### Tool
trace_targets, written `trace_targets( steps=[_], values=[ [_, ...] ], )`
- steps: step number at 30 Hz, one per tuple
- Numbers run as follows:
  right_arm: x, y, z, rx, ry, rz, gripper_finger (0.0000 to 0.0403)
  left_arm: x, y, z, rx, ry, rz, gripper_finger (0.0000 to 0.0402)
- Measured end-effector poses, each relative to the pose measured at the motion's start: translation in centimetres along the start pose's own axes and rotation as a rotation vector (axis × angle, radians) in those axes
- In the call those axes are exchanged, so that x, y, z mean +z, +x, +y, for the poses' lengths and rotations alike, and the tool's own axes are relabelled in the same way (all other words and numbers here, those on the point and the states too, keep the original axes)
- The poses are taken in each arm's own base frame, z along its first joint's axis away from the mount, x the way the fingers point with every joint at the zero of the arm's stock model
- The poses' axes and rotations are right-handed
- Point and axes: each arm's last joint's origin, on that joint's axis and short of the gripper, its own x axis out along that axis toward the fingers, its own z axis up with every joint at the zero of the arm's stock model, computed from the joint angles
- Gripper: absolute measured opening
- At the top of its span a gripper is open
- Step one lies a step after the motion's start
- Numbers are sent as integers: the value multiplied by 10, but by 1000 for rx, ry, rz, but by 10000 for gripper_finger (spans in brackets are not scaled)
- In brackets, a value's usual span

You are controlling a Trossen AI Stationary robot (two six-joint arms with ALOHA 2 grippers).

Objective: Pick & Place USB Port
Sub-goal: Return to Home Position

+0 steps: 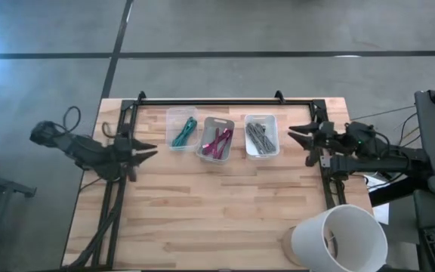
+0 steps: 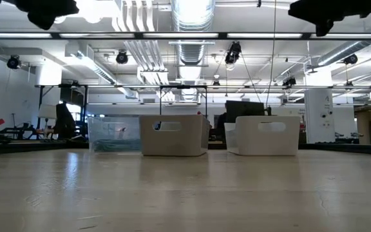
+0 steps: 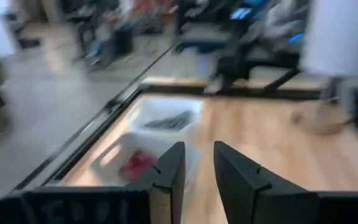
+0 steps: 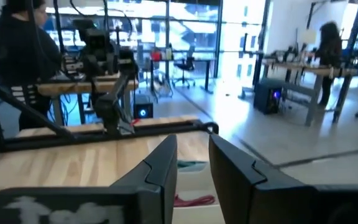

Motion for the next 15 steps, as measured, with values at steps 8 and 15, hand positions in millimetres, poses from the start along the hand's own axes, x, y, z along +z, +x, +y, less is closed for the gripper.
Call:
trace_targets(
  steps=[8, 15],
  values=[
    [-18, -12, 2, 119, -36, -26, 83, -36, 7, -3, -49, -22, -147, 90],
    [-31, -16, 1, 127, -31, -29, 69, -67, 7, 0, -90, -80, -275, 90]
  ],
)
